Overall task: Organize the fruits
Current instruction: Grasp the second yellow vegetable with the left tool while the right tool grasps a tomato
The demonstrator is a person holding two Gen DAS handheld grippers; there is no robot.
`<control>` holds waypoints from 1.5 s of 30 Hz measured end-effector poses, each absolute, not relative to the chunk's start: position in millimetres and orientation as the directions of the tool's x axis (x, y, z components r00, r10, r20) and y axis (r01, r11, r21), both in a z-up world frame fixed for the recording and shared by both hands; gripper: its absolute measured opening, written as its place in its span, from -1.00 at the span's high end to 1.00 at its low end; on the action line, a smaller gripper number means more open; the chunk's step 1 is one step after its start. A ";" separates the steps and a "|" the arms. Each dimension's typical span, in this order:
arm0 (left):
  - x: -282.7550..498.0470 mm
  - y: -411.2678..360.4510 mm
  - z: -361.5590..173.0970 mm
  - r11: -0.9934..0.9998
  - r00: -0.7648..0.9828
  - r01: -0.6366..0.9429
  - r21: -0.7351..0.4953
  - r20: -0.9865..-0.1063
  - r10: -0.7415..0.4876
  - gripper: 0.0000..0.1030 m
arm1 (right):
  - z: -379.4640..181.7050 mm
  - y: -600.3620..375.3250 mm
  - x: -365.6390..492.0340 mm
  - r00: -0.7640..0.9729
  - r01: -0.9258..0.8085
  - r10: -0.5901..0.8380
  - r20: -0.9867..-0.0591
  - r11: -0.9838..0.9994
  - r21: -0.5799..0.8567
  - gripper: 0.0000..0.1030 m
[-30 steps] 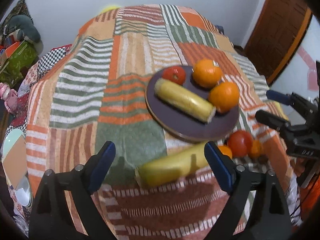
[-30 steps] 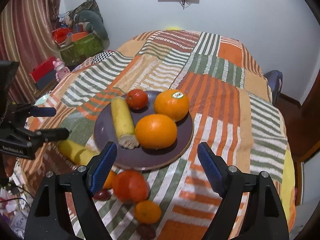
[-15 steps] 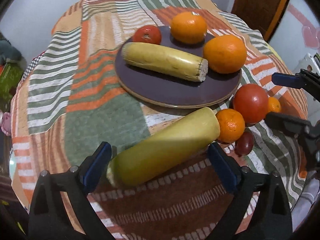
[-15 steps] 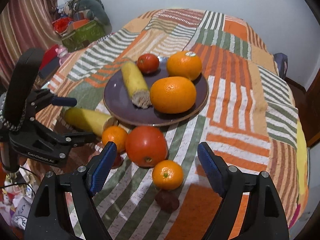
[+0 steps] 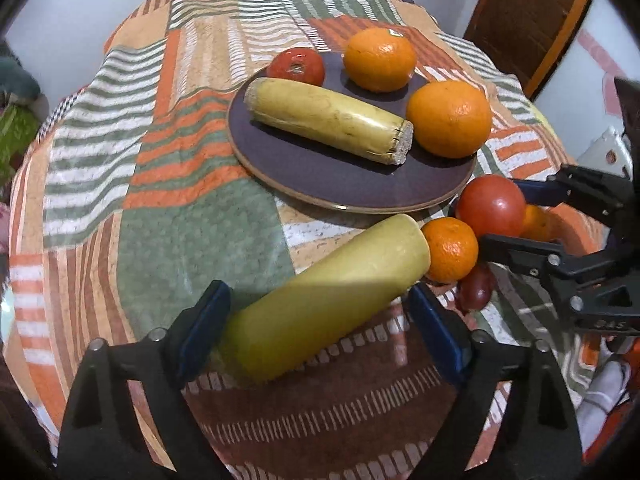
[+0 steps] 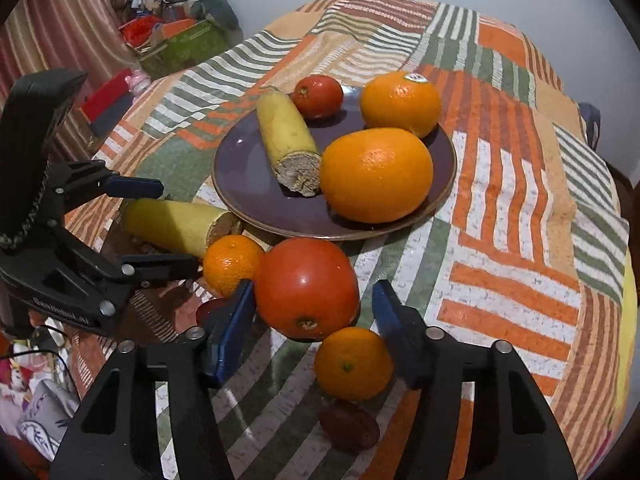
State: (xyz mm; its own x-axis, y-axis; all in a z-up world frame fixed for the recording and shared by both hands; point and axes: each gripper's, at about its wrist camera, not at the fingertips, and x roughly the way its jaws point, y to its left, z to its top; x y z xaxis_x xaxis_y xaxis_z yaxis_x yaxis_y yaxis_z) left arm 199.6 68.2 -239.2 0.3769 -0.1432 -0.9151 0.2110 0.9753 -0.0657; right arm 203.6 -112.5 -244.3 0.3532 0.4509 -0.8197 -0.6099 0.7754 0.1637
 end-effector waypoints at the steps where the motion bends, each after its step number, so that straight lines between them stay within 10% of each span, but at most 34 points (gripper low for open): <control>1: 197.7 72.2 -238.1 0.977 0.373 0.197 -0.086 -0.915 -0.156 -0.65 | -243.2 -113.5 203.4 0.354 -0.610 0.460 -0.814 0.774 0.173 0.07; 8: 186.5 76.6 -230.8 0.983 0.339 0.160 -0.095 -0.930 -0.145 -0.28 | -242.9 -118.3 202.9 0.372 -0.590 0.468 -0.802 0.786 0.185 0.08; 20: 206.5 49.1 -243.3 0.965 0.292 0.258 -0.054 -0.947 -0.131 -0.25 | -236.4 -126.5 202.4 0.399 -0.578 0.468 -0.789 0.796 0.180 0.09; 27: 180.5 62.4 -235.5 0.959 0.275 0.246 -0.138 -0.939 -0.206 0.24 | -226.7 -133.4 200.2 0.431 -0.569 0.472 -0.769 0.804 0.175 0.09; 45: 195.0 53.4 -236.4 0.973 0.324 0.170 -0.158 -0.923 -0.206 0.26 | -208.8 -146.5 194.2 0.482 -0.543 0.454 -0.750 0.826 0.151 0.09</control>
State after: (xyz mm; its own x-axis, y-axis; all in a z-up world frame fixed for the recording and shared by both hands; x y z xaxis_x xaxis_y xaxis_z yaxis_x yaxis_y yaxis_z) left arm 195.0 53.4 -236.4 0.3239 -0.2064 -0.9233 0.1700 0.9727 -0.1578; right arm 194.2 -146.5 -208.8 0.4815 0.4538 -0.7498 -0.5428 0.8261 0.1513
